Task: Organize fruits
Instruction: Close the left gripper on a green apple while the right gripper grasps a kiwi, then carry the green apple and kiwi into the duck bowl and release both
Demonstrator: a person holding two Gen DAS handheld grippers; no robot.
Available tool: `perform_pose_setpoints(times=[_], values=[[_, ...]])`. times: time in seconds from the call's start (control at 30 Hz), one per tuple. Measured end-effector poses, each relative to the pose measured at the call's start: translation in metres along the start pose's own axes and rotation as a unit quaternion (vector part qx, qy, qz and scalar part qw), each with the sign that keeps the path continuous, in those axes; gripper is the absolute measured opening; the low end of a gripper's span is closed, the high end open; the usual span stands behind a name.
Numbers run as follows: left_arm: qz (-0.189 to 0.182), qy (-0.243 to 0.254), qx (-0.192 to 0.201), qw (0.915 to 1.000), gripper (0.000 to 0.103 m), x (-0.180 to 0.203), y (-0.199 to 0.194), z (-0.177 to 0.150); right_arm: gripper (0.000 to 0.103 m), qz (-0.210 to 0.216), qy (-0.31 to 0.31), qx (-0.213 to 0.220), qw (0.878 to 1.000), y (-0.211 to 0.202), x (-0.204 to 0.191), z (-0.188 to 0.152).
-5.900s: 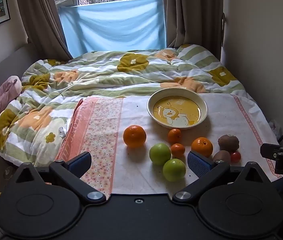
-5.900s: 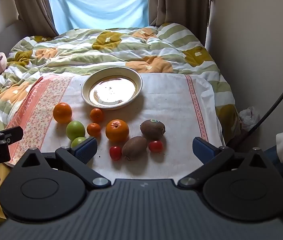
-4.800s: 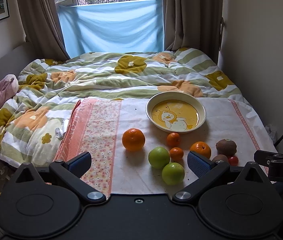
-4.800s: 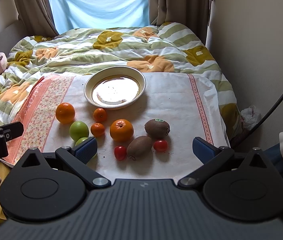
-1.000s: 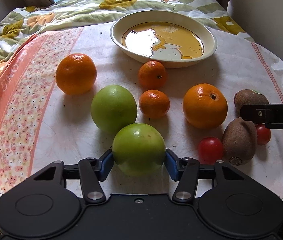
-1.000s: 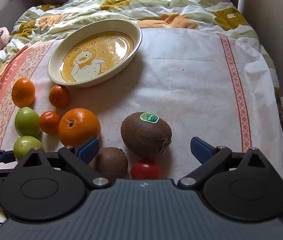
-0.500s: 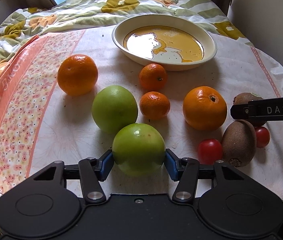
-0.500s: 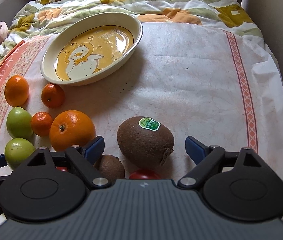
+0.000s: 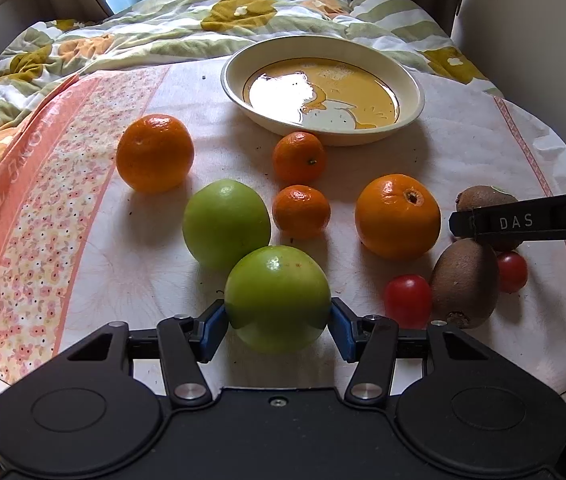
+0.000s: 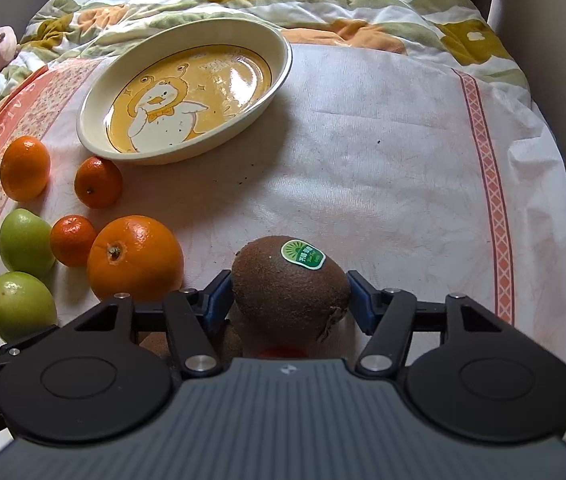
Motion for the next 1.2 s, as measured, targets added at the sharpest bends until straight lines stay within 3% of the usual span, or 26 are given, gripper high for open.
perform_pose_setpoints(times=[0.2,0.5,0.87,1.2], values=[[-0.001,0.002,0.014,0.9999,0.059,0.001,-0.013,0.005,0.075,0.004,0.004,0.008,1.000,-0.010,0.003,0.003],[-0.006,0.000,0.057,0.9984,0.059,0.004,-0.053,0.027,0.075,0.008,0.014,0.045,0.999,-0.056,0.011,0.021],[0.005,0.015,0.134,0.9908,0.059,-0.007,-0.095,0.096,0.075,0.002,0.003,0.102,0.995,-0.104,0.012,0.065],[-0.005,0.059,0.159,0.9855,0.059,-0.009,-0.081,0.165,0.075,-0.010,0.029,0.137,0.990,-0.116,0.015,0.122]])
Point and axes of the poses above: each gripper's, at about its wrist camera, not at the fingertips, and y roughly the way its jaws point, x to its right, z to its top, the point moved 7 cm from there along y, roughly the way its jaws point, and after that the axes turned 11 degrees about -y, right-handed, at the moved point
